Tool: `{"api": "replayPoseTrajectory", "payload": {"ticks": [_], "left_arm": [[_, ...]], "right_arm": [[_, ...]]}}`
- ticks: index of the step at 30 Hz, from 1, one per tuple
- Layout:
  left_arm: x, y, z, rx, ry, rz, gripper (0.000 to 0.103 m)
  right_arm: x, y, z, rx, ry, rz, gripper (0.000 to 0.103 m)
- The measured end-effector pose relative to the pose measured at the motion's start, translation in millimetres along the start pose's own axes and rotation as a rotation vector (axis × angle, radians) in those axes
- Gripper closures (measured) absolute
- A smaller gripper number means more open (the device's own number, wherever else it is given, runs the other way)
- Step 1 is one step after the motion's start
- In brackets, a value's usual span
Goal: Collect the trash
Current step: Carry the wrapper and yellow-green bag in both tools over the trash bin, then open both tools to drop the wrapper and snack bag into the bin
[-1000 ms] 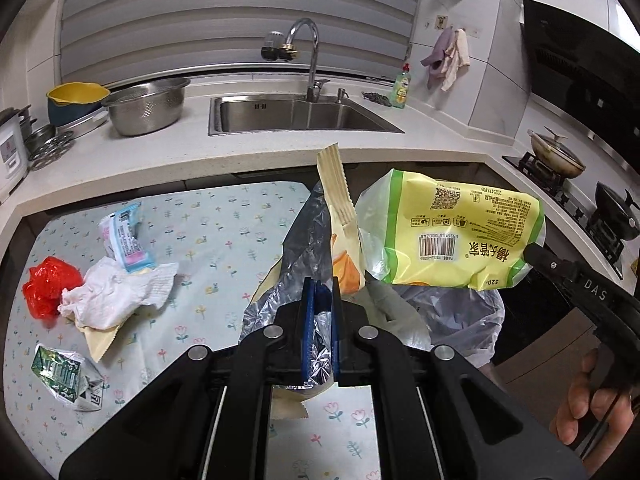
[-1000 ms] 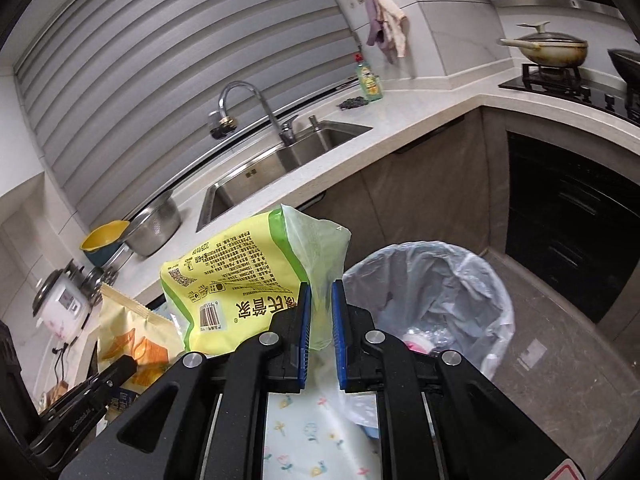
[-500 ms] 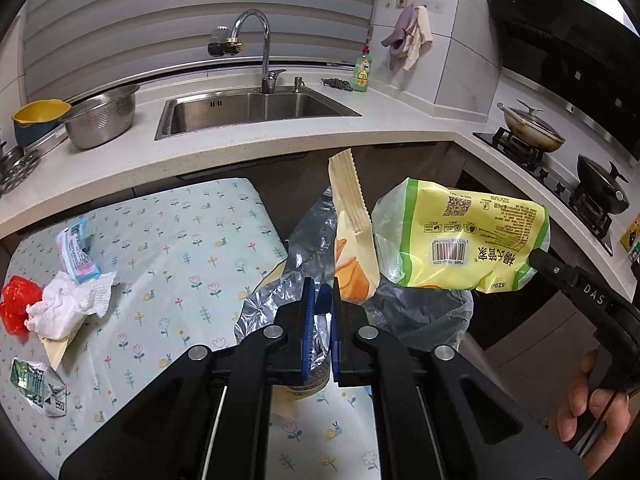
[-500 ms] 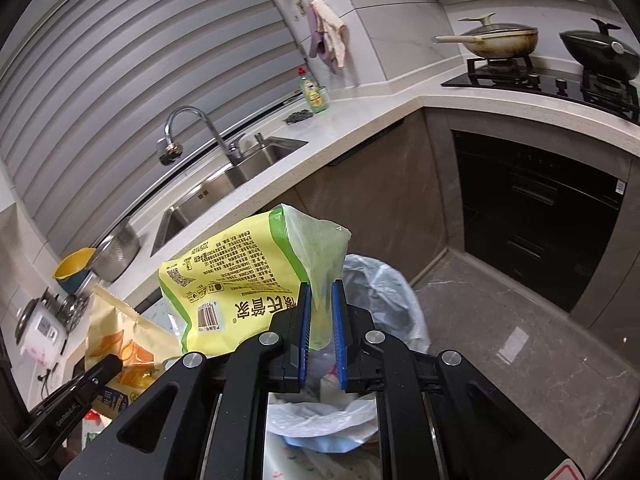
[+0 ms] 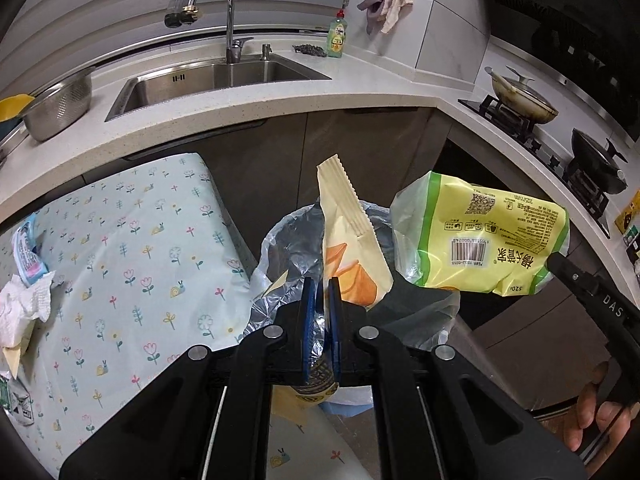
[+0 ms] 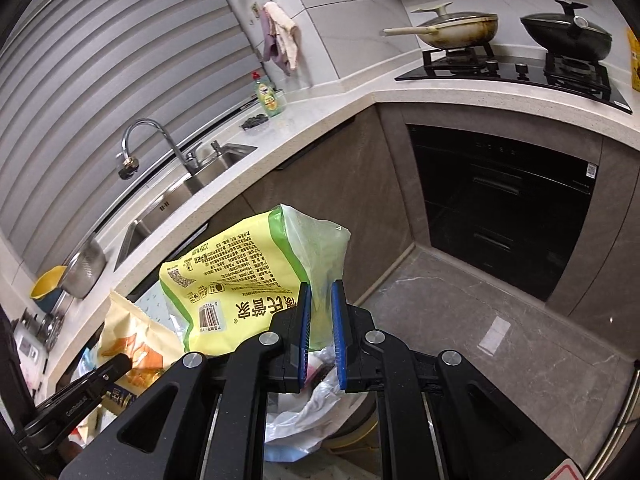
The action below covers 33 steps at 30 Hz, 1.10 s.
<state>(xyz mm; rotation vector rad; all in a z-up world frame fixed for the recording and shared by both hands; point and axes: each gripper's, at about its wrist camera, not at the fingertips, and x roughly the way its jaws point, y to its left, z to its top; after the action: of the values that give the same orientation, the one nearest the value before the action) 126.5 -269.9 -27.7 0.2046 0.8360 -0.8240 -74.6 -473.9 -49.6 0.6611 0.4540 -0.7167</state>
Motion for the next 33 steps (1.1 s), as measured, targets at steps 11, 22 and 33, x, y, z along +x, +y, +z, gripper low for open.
{"api": "replayPoseTrajectory", "payload": {"ticks": [11,22,33], "left_arm": [[14.0,-0.7,6.4,-0.018,-0.032,0.009,0.040],[-0.9,27.2,1.6,-0.087,-0.051,0.076,0.039],[-17.0,57.5,-4.4,-0.152,-0.079,0.116,0.034]], "right_arm": [[13.2,-2.7,-2.7,-0.004,0.021,-0.005,0.093],[28.7,31.9,-13.2,-0.076,0.069,0.053,0.091],[36.6,70.4,-23.0,-0.125,0.080,0.074,0.057]]}}
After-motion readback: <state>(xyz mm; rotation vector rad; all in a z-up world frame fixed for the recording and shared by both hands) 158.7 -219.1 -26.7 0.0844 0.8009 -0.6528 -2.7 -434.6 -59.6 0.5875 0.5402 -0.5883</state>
